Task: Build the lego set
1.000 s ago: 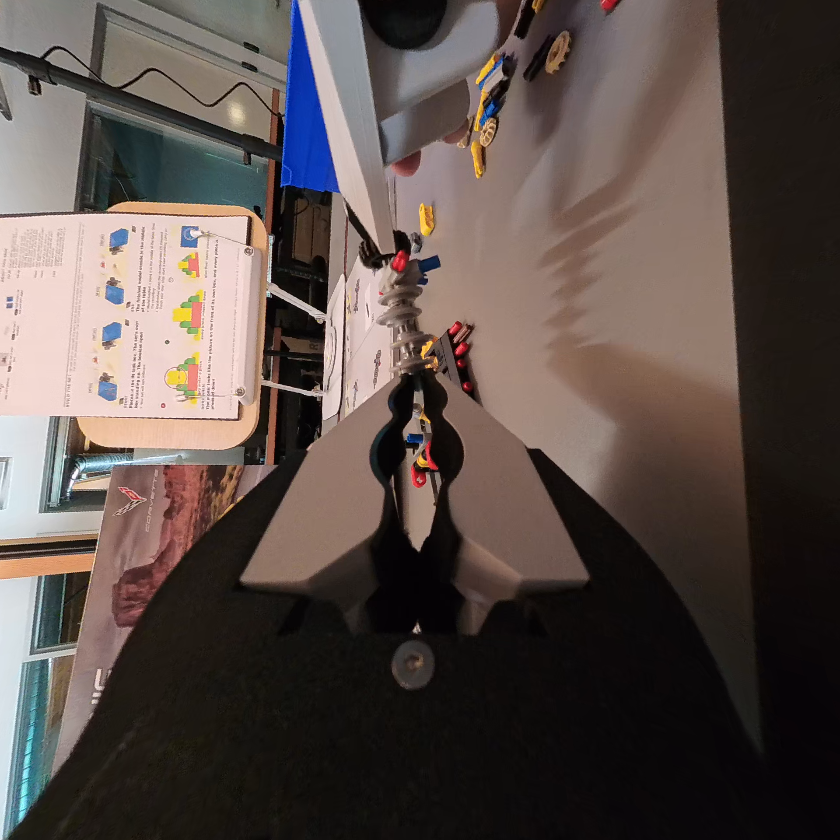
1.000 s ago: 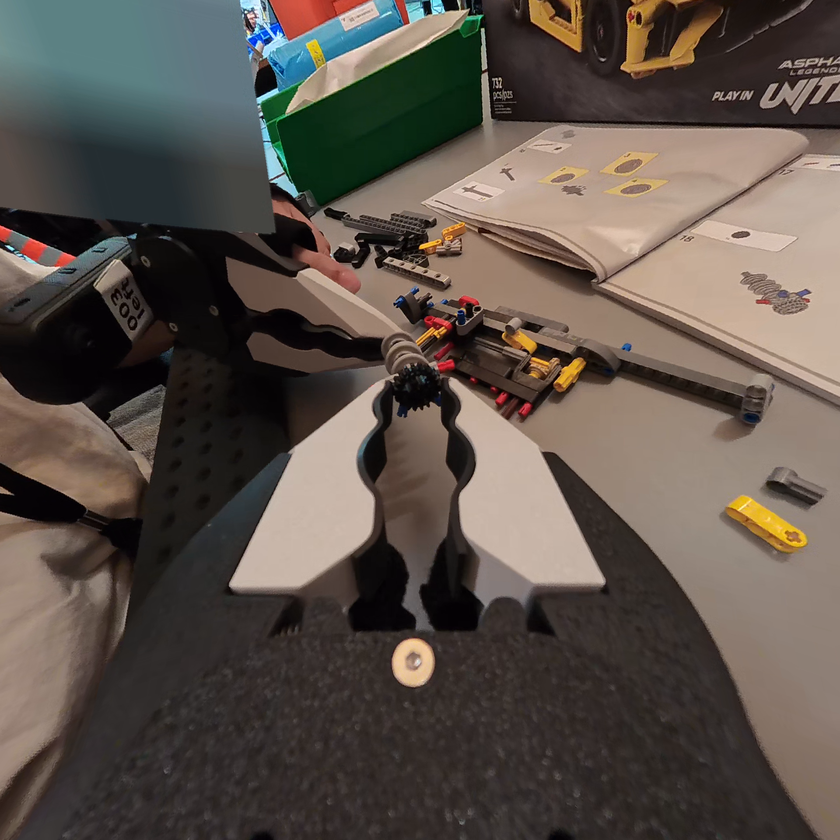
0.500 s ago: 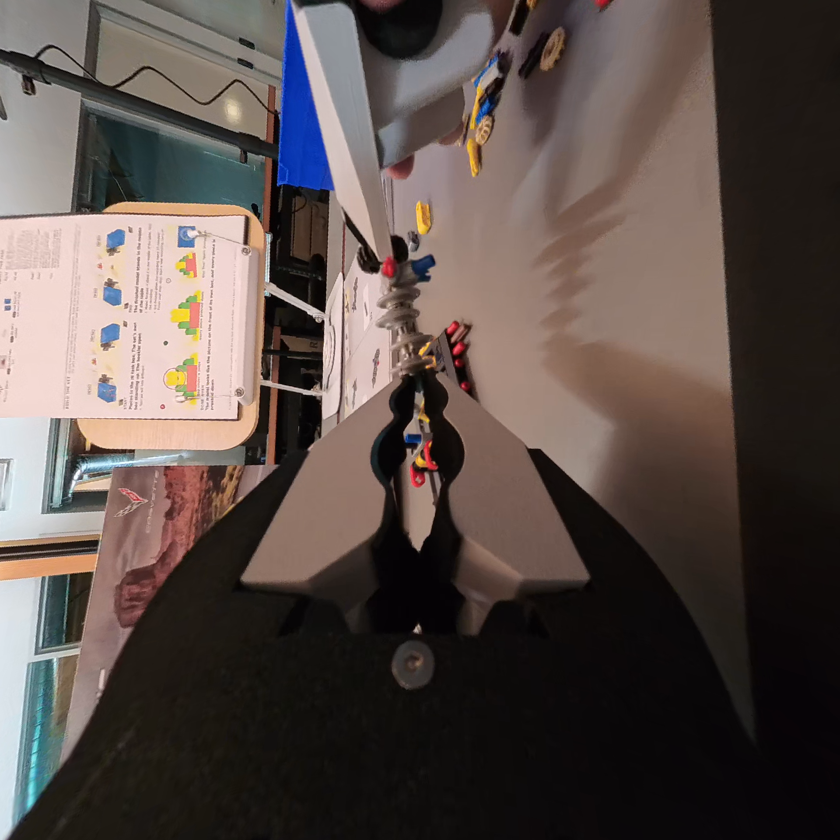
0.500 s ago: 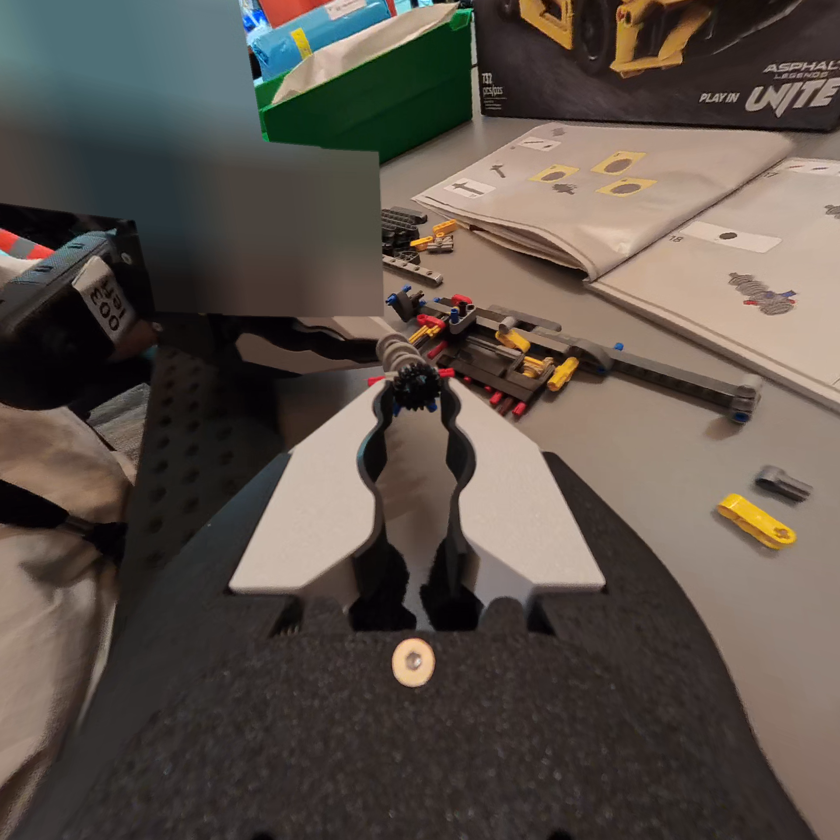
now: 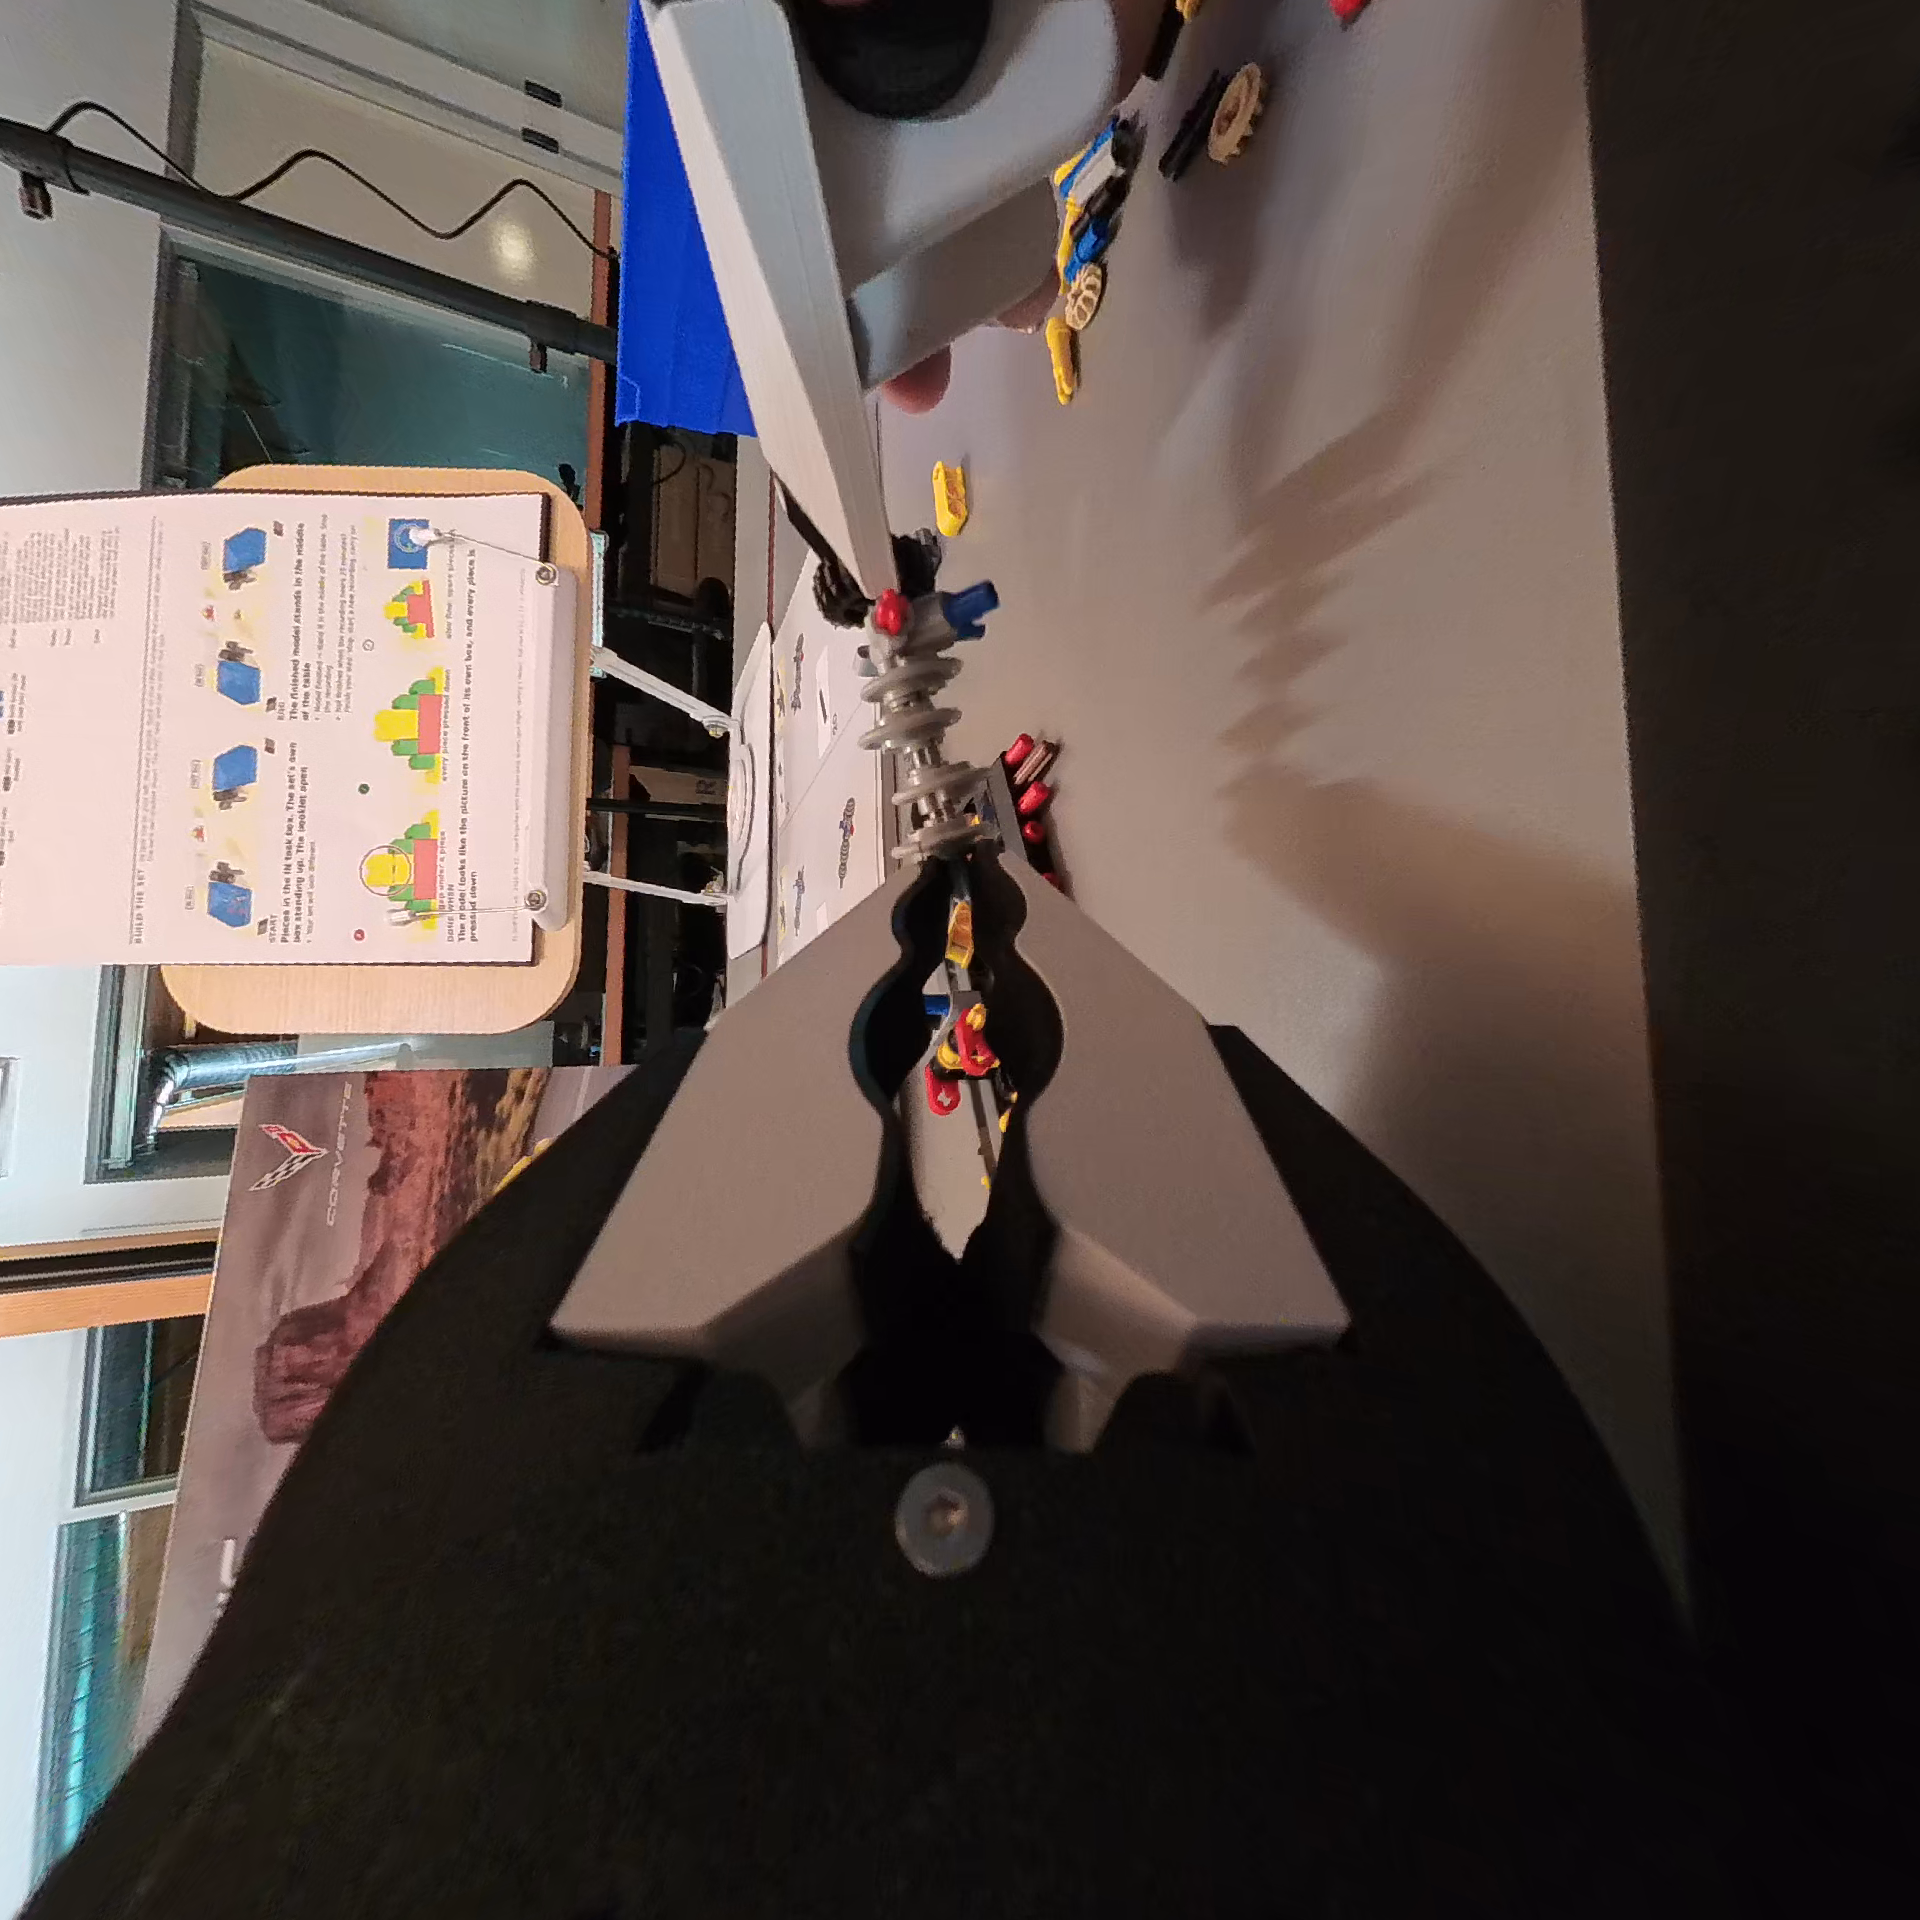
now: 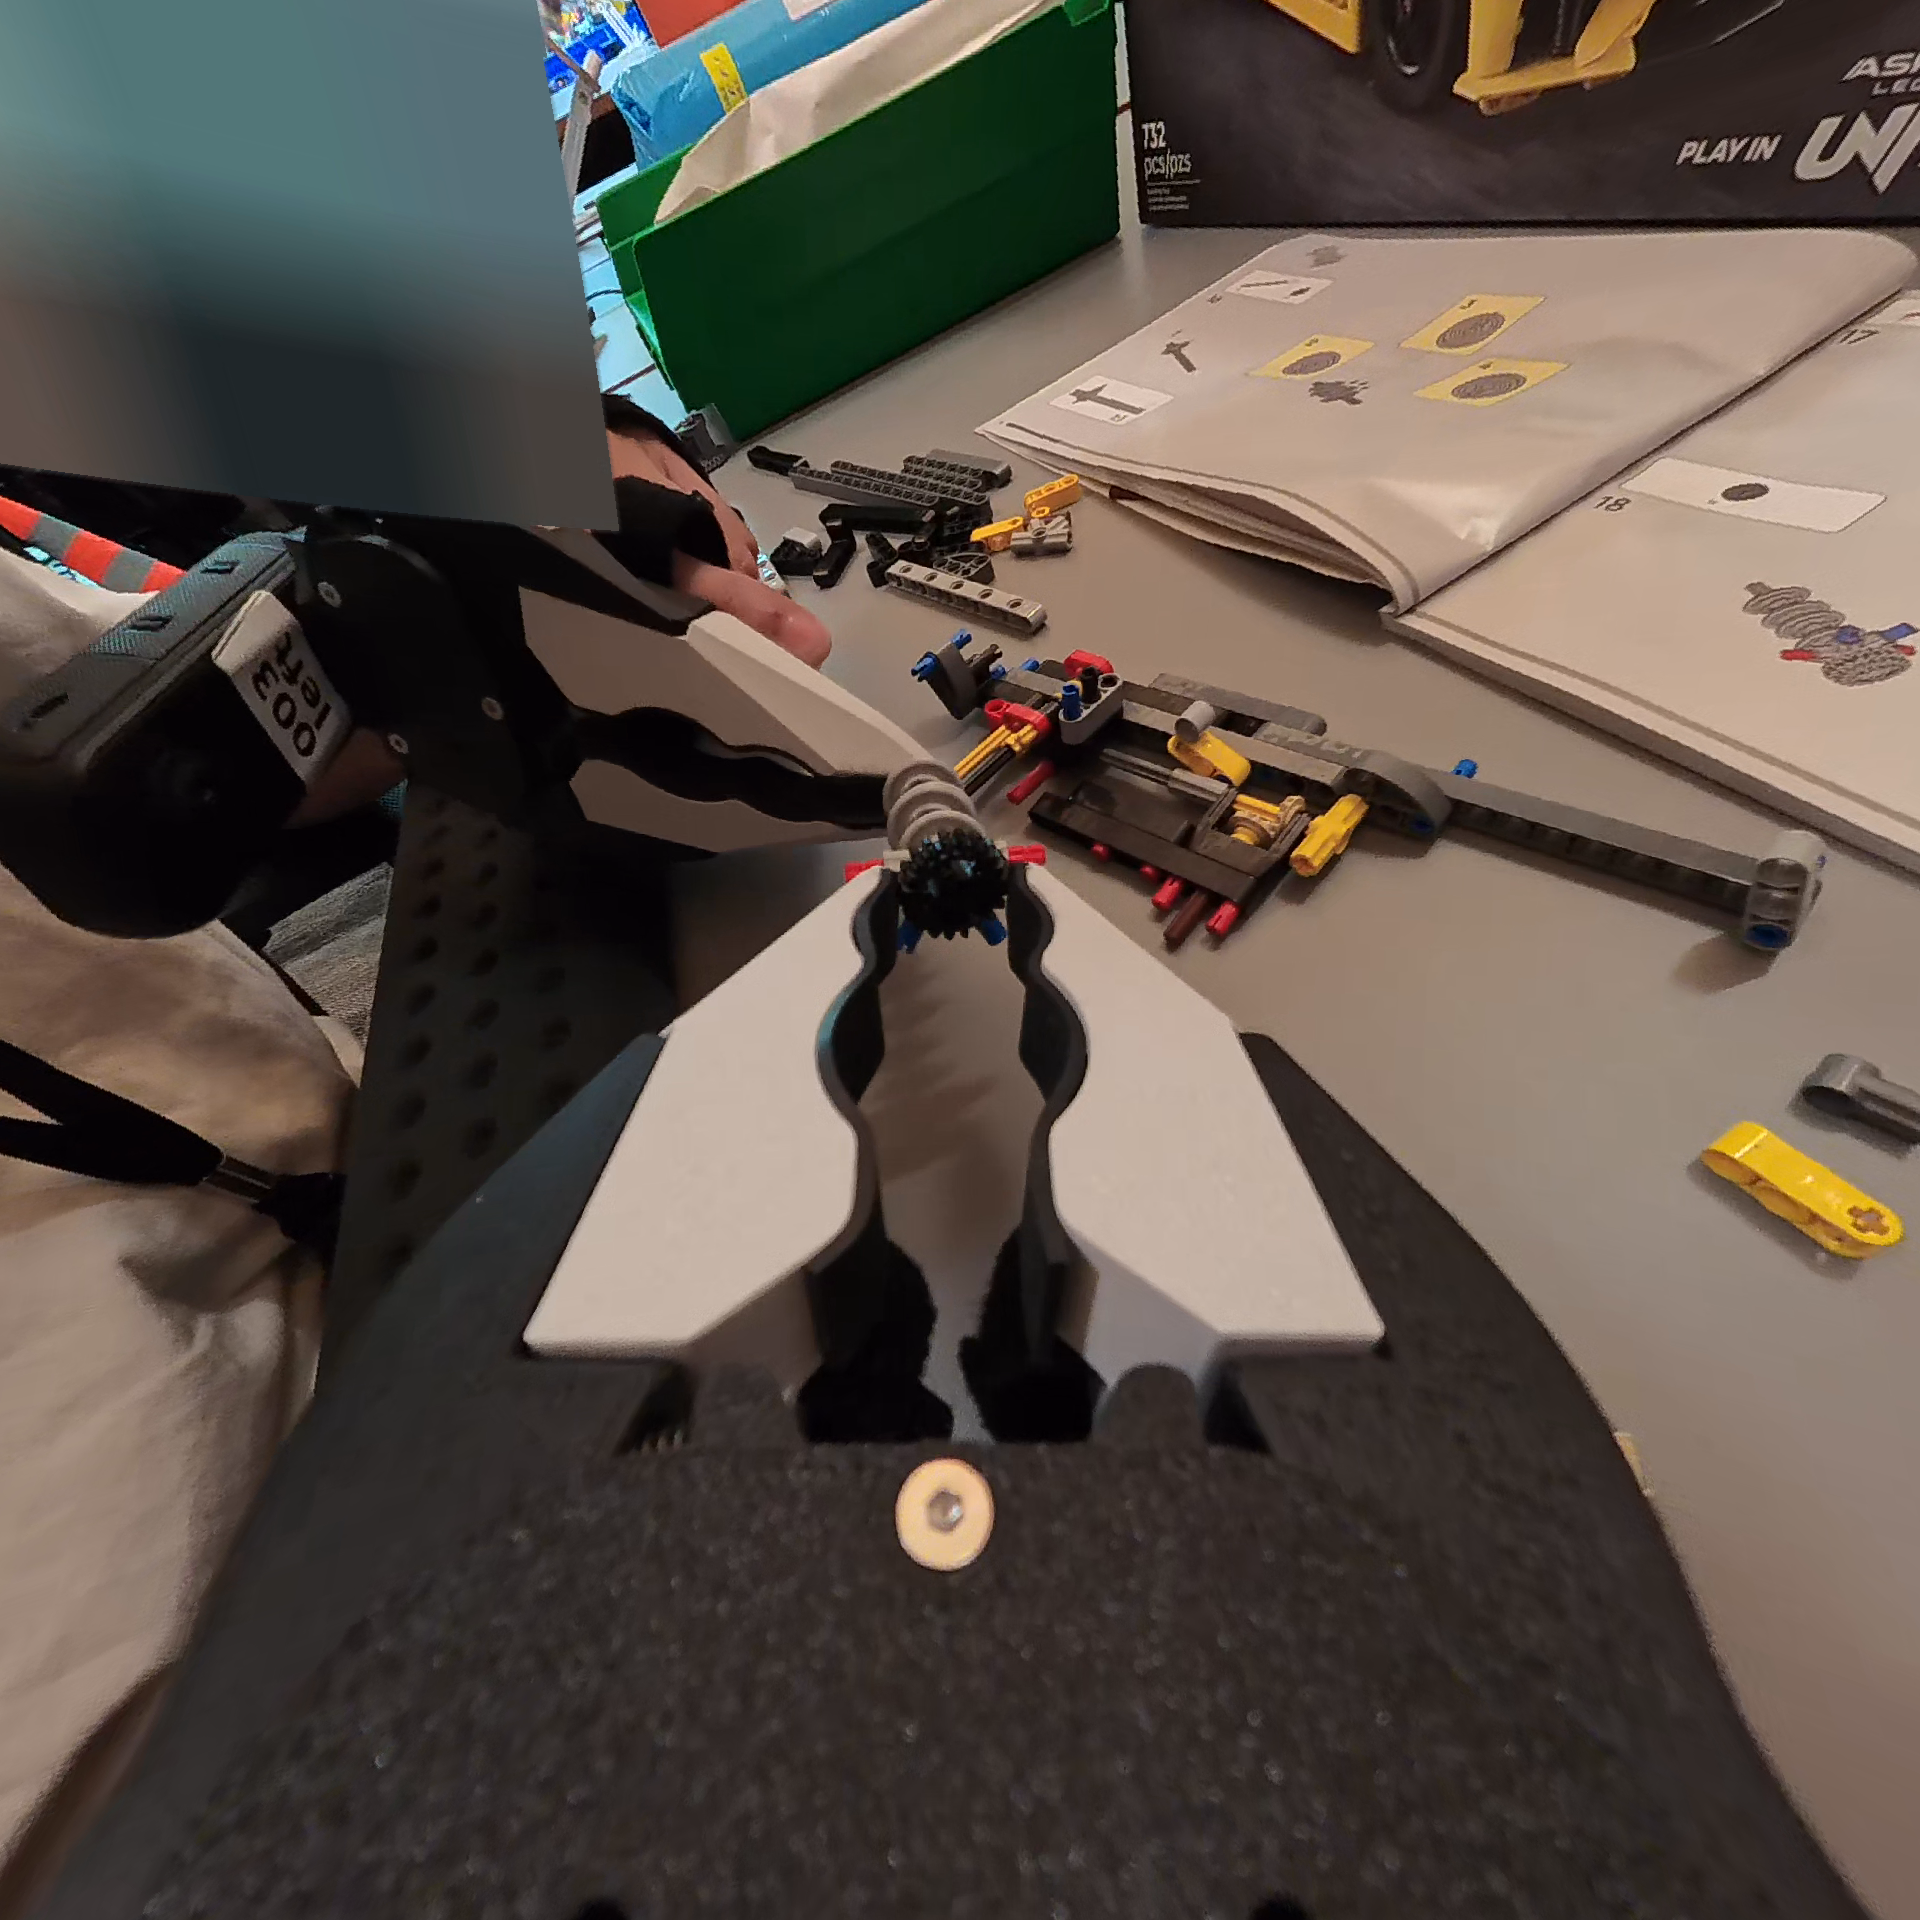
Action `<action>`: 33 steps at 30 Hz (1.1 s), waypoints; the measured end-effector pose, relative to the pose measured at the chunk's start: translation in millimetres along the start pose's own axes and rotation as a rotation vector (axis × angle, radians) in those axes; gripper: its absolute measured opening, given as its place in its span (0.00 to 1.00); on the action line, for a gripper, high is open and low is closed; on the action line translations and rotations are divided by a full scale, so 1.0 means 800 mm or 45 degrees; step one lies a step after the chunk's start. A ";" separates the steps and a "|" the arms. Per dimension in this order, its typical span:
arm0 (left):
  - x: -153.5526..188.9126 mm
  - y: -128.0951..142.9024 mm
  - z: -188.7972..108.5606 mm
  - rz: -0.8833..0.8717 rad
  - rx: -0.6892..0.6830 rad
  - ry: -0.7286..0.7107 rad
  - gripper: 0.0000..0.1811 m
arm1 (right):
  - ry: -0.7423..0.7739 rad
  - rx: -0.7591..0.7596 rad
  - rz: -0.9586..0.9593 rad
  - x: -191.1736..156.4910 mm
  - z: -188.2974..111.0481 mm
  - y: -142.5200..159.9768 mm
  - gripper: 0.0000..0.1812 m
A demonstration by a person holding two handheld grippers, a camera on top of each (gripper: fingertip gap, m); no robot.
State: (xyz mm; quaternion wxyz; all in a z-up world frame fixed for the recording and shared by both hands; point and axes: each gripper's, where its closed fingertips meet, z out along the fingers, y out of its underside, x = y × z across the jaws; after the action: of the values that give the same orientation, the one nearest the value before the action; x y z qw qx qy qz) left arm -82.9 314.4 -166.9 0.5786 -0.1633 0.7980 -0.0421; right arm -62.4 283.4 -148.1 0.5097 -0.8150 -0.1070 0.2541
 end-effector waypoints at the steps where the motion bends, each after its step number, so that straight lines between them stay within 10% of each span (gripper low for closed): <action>1: 0.000 0.000 0.000 -0.003 -0.001 0.003 0.01 | 0.002 -0.003 0.001 0.000 0.000 0.000 0.11; 20: 0.001 0.001 0.001 -0.024 -0.016 0.027 0.01 | 0.020 0.013 0.035 0.003 0.004 -0.003 0.11; 33: -0.020 -0.011 -0.013 -0.476 0.153 0.135 0.01 | -0.182 0.125 0.346 0.000 -0.010 -0.019 0.11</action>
State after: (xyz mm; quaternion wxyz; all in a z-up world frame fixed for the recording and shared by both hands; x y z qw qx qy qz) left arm -86.6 310.1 -146.8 0.5266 -0.2712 0.7792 -0.2049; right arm -56.8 284.3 -132.0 0.5008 -0.7761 -0.0193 0.3827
